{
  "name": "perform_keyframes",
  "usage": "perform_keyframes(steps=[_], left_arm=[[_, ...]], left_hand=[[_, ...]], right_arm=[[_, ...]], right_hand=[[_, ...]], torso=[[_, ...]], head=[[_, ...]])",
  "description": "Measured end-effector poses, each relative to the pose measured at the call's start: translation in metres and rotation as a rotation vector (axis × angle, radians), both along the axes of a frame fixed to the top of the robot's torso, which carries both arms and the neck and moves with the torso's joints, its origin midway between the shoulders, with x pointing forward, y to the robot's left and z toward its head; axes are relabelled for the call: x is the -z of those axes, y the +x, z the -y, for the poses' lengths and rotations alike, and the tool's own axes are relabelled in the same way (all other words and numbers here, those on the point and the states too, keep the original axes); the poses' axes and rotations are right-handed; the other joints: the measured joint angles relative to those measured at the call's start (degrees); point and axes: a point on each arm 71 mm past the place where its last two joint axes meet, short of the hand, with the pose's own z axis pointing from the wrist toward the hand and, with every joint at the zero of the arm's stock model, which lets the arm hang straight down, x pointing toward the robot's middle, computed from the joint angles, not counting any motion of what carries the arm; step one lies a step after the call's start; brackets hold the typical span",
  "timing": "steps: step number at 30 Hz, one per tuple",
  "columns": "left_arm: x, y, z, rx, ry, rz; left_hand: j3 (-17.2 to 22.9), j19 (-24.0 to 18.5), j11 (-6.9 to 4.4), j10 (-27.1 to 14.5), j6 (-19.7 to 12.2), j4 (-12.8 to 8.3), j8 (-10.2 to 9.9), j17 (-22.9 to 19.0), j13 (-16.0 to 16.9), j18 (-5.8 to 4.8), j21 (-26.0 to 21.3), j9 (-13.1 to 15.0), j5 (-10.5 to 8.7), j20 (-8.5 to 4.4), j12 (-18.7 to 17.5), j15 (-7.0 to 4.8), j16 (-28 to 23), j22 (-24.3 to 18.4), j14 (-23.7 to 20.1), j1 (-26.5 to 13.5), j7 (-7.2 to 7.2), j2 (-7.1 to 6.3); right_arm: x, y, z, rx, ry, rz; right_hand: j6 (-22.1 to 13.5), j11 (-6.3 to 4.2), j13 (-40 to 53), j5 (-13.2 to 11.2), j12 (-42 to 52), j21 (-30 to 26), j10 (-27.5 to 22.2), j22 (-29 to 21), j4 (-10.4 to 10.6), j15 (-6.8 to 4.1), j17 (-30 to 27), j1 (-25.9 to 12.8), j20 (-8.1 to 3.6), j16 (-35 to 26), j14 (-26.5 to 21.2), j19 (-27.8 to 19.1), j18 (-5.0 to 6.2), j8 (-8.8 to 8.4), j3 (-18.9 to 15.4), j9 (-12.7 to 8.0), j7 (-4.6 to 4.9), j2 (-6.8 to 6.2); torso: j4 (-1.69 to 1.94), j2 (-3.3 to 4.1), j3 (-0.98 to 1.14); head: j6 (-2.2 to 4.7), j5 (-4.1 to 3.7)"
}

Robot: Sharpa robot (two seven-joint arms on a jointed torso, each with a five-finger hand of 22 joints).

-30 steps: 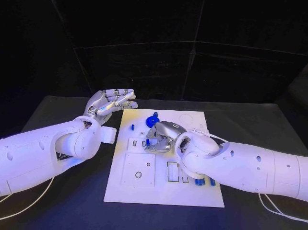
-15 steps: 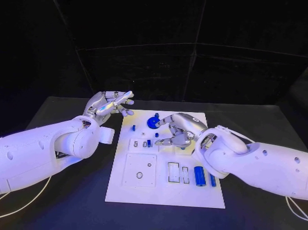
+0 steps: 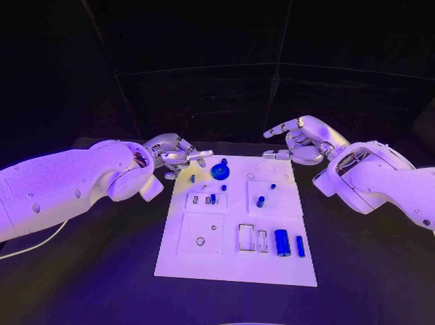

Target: Assemble the parts on the task board

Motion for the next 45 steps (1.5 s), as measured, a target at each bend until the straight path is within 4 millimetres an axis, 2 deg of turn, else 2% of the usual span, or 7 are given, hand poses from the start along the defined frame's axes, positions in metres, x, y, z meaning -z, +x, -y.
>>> perform_keyframes(steps=[5, 10, 12, 15, 21, 26, 45], left_arm=[[0.003, 0.008, 0.014, 0.062, 0.292, -0.027], [0.01, 0.014, 0.027, 0.099, 0.482, -0.043], [0.012, 0.015, 0.033, 0.112, 0.524, -0.044], [0.014, 0.016, 0.04, 0.129, 0.574, -0.046], [0.021, 0.019, 0.053, 0.156, 0.636, -0.054], [0.03, 0.019, 0.059, 0.178, 0.677, -0.073], [0.038, 0.018, 0.074, 0.232, 0.721, -0.104]], left_hand=[[-2.1, 0.3, -0.63, 0.6, -2.7, 0.1, 5.1, 0.0, 5.0, -0.88, 3.8, 5.3, 0.0, -0.28, 4.5, 0.0, 0.0, 5.2, 0.0, -0.6, -0.26, 1.33], [-2.9, 0.6, -0.9, 1.0, -3.3, 0.2, 6.8, 0.0, 6.4, -0.88, 4.9, 7.3, -0.01, -0.03, 5.7, -0.13, 0.0, 7.0, -0.1, -0.6, -0.41, 1.34], [-3.2, 0.9, -0.8, 1.5, -3.5, 0.1, 7.5, 0.0, 7.1, -0.87, 5.5, 8.0, -0.01, -0.31, 6.3, -0.19, 0.0, 7.9, -0.2, -0.4, -0.52, 1.58], [-3.5, 1.2, -1.01, 1.9, -3.7, 0.2, 8.4, 0.0, 8.1, -0.87, 6.1, 8.9, -0.01, -0.21, 7.2, -0.38, 0.0, 9.0, 0.0, -0.4, -0.72, 1.57], [-3.6, 1.3, -1.01, 1.9, -3.7, 0.1, 8.6, 0.0, 8.3, -0.87, 6.2, 9.4, -0.02, -0.3, 7.2, -0.38, 0.0, 9.3, 0.0, -0.4, -0.72, 1.57], [-3.7, 1.3, -1.01, 1.9, -4.2, 0.0, 8.6, 0.0, 7.7, -0.86, 6.2, 9.8, -0.02, -0.3, 7.1, -0.37, 0.0, 8.7, 0.0, -0.1, -0.62, 1.81], [-3.8, 1.3, -1.01, 1.9, -4.4, -0.1, 8.8, 0.0, 7.6, -0.86, 6.2, 10.0, -0.02, -0.3, 6.8, -0.37, 0.0, 9.1, 0.0, 0.1, -0.81, 2.02]], right_arm=[[0.0, 0.006, 0.013, 0.029, 0.021, -0.029], [0.001, 0.009, 0.014, 0.034, 0.03, -0.05], [0.001, 0.01, 0.015, 0.035, 0.032, -0.056], [0.002, 0.012, 0.015, 0.038, 0.034, -0.064], [0.003, 0.014, 0.014, 0.039, 0.037, -0.075], [0.004, 0.015, 0.011, 0.038, 0.038, -0.082], [0.006, 0.018, 0.009, 0.044, 0.034, -0.1]], right_hand=[[-0.2, 0.08, -1.4, -1.1, -1.1, -1.0, -0.9, -2.2, 0.6, 0.0, 0.0, -0.5, 0.01, -0.7, 0.0, -0.8, 0.93, 0.0, -0.9, -0.1, 0.21, 0.52], [-0.4, -0.05, -4.2, 0.1, -4.1, -2.8, -3.6, -5.0, 0.7, 0.0, 0.0, -0.1, -0.11, -1.6, 0.0, -2.3, 0.92, 0.17, -1.9, 0.0, -0.01, 0.9], [-0.5, -0.08, -5.8, 0.2, -5.6, -3.7, -4.8, -6.7, 0.9, 0.0, 0.0, 0.0, -0.12, -2.1, 0.0, -3.2, 1.84, 0.29, -2.2, -0.1, -0.05, 1.06], [-0.5, -0.02, -7.2, 1.1, -6.8, -4.7, -5.5, -8.3, 1.1, 0.0, 0.0, 0.2, -0.09, -2.6, 0.0, -3.5, 1.82, 0.67, -2.5, 0.0, -0.06, 1.24], [-0.7, -0.23, -8.4, 5.1, -7.5, -5.4, -5.7, -9.5, 1.0, -0.22, 0.0, 1.2, -0.3, -3.2, 0.2, -3.8, 1.81, 1.33, -3.3, 0.0, -0.23, 2.24], [-0.8, -0.43, -9.1, 9.6, -7.6, -6.1, -5.9, -10.1, 0.9, -0.22, 0.0, 2.3, -0.3, -3.5, 0.2, -3.8, 1.81, 1.62, -3.8, 0.0, -0.42, 2.1], [-1.1, -0.43, -9.4, 9.7, -7.8, -6.7, -5.9, -11.0, 2.0, -0.22, 0.0, 2.0, -0.5, -3.9, 0.2, -4.0, 1.79, 2.0, -4.9, 0.0, -0.22, 1.86]], torso=[[-0.03, -0.4, 0.25], [-0.03, -0.52, 0.28], [-0.02, -0.52, 0.28], [-0.02, -0.52, 0.27], [0.02, -0.5, 0.25], [0.02, -0.45, 0.22], [-0.05, -0.39, 0.16]], head=[[-0.29, 0.05], [-0.46, 0.12], [-0.51, 0.14], [-0.62, 0.17], [-0.85, 0.27], [-1.02, 0.36], [-1.57, 0.18]])
